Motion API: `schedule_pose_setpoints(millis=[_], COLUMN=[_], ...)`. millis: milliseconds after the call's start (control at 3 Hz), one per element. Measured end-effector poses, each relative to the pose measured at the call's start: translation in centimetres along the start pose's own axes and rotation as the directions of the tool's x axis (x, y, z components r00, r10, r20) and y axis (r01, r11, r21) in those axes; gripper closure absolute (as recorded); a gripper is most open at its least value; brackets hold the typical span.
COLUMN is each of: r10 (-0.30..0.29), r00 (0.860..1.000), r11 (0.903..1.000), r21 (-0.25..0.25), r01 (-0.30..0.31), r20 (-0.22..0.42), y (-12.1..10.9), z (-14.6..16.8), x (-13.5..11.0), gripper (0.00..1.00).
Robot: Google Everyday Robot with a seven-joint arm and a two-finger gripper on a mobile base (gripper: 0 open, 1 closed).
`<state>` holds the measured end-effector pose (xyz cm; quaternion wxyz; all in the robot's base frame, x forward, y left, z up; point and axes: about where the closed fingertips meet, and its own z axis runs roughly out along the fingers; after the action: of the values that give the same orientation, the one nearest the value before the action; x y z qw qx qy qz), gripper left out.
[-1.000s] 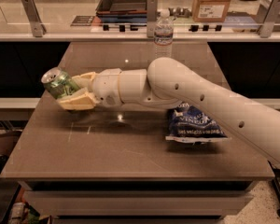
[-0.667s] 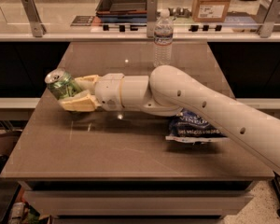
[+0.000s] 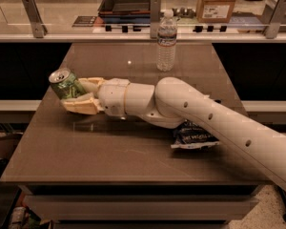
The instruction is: Place green can upright
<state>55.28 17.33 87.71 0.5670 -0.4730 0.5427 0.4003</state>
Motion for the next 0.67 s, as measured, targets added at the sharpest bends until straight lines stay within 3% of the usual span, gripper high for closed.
schedule_pose_setpoints(millis=[333, 667], r10=[-0.001, 0.004], r00=[1.000, 1.000], r11=[0.9989, 0.9968], r21=[0.048, 0.080], r01=[0.001, -0.002], r20=[-0.013, -0.029], y=[-0.33, -0.51], z=[-0.08, 0.55], x=[0.17, 0.45], gripper=[0.82, 0.85])
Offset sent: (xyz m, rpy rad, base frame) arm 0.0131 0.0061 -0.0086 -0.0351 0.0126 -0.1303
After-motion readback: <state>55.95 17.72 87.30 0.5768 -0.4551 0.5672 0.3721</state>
